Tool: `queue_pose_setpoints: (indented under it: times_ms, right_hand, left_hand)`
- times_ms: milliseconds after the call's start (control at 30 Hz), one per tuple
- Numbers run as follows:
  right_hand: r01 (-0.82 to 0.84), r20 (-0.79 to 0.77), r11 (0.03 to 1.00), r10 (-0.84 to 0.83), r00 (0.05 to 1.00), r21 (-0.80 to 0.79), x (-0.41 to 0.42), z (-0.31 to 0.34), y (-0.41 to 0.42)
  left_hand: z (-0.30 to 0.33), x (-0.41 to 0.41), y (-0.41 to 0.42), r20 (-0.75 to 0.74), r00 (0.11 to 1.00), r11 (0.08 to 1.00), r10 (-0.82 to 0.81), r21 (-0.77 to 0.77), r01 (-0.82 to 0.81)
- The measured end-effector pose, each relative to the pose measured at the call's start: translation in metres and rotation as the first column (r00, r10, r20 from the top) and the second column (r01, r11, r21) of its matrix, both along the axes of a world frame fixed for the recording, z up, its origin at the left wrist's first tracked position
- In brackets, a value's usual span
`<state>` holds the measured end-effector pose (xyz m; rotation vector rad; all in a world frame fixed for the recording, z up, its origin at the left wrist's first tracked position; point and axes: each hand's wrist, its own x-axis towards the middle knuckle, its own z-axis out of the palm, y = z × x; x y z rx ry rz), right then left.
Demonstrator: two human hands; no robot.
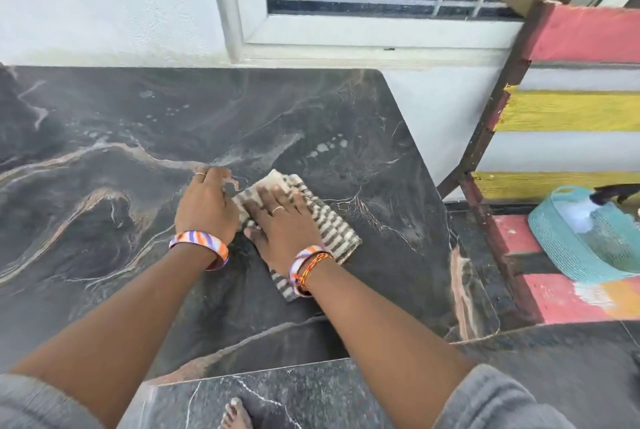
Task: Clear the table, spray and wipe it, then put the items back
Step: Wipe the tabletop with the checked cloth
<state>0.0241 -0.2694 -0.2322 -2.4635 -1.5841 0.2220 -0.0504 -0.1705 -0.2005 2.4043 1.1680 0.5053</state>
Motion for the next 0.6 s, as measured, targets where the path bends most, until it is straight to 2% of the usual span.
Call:
queue_pose_setpoints:
  times_ms: [67, 133, 167, 200, 267, 333, 400, 433, 500, 600]
  right_hand:
    - [-0.004, -0.027, 1.000, 0.005, 1.000, 0.024, 0.014, 0.000, -0.003]
    - [0.222, -0.041, 0.975, -0.221, 0.974, 0.028, 0.049, -0.002, -0.021]
    - [0.401, -0.037, 0.916, -0.401, 0.915, 0.006, 0.071, -0.004, -0.035]
    - [0.583, -0.036, 0.812, -0.584, 0.811, -0.032, 0.092, -0.004, -0.050]
    - [0.827, -0.057, 0.552, -0.834, 0.549, -0.110, 0.121, -0.001, -0.074]
    - [0.909, -0.076, 0.396, -0.918, 0.389, -0.132, 0.136, 0.002, -0.074]
    - [0.940, -0.069, 0.321, -0.946, 0.315, -0.114, 0.149, 0.002, -0.057]
    - [0.944, -0.066, 0.312, -0.950, 0.306, -0.108, 0.156, 0.003, -0.048]
    - [0.930, -0.044, 0.353, -0.936, 0.350, -0.106, 0.169, 0.003, -0.027]
    - [0.838, -0.008, 0.538, -0.842, 0.539, -0.091, 0.177, 0.000, 0.020]
  left_hand:
    - [0.002, 0.012, 0.013, -0.020, 1.000, 1.000, -0.013, 0.007, 0.014]
    - [0.001, 0.024, 0.027, -0.071, 0.996, 0.998, -0.060, 0.000, 0.060]
    - [-0.001, 0.030, 0.034, -0.099, 0.991, 0.996, -0.088, -0.007, 0.088]
    - [-0.003, 0.036, 0.040, -0.122, 0.986, 0.993, -0.116, -0.014, 0.115]
    - [-0.006, 0.047, 0.051, -0.153, 0.975, 0.987, -0.162, -0.020, 0.161]
    - [-0.008, 0.058, 0.067, -0.170, 0.965, 0.980, -0.199, -0.005, 0.201]
    - [-0.011, 0.067, 0.083, -0.163, 0.959, 0.972, -0.231, 0.002, 0.234]
    - [-0.011, 0.071, 0.090, -0.153, 0.958, 0.969, -0.242, 0.005, 0.245]
    - [-0.013, 0.079, 0.106, -0.140, 0.955, 0.964, -0.263, 0.014, 0.267]
    - [-0.015, 0.089, 0.126, -0.132, 0.947, 0.954, -0.292, 0.025, 0.298]
